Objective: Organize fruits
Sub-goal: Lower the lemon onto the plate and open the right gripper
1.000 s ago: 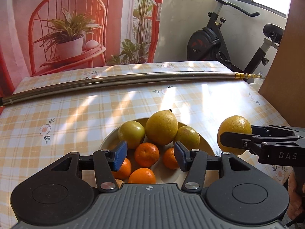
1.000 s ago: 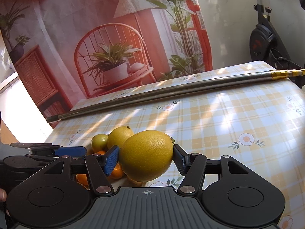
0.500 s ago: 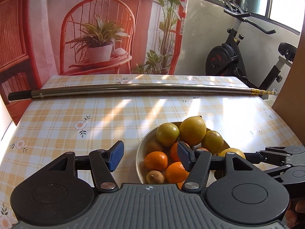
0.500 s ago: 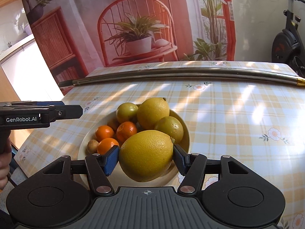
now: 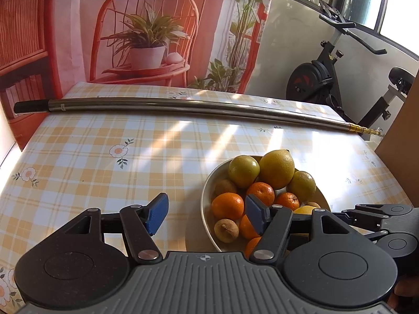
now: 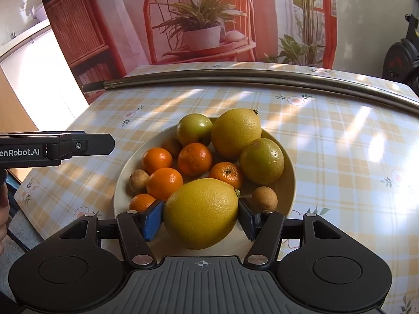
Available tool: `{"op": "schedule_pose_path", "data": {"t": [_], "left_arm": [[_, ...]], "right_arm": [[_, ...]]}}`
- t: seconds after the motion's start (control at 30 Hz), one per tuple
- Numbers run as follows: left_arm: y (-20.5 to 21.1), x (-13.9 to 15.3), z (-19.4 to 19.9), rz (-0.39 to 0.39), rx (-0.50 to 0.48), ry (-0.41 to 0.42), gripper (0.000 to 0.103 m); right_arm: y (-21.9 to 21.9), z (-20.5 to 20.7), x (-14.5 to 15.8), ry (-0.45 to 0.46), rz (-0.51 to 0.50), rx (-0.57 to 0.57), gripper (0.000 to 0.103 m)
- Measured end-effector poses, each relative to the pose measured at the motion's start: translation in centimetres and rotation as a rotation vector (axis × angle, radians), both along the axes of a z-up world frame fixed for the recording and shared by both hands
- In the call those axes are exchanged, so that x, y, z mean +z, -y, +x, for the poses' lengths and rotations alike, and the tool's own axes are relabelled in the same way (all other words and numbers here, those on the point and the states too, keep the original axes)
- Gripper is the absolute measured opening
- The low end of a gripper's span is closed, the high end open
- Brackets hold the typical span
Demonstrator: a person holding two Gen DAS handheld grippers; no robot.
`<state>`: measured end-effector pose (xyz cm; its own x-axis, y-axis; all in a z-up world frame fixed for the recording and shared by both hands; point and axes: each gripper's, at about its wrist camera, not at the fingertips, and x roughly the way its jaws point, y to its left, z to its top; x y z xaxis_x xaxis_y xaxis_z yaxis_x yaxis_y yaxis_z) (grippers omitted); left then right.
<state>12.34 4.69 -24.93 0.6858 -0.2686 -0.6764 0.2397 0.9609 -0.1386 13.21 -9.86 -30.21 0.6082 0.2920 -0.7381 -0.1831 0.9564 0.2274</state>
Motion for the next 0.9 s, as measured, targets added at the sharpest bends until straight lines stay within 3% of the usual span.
{"op": "schedule_pose_path", "data": {"t": [0.47,0.9], "left_arm": [[0.5,-0.2,0.3,0.015,0.005,-0.024,0.067],[1.0,0.7,-0.2,0.031,-0.002,-0.006,0.067]], "right_arm": [[-0.4,1.2,-0.5,-0.009,0.014,0.031,0.057],[0.8,0.4,1.8,0.083,0.026,-0.009,0.056]]}}
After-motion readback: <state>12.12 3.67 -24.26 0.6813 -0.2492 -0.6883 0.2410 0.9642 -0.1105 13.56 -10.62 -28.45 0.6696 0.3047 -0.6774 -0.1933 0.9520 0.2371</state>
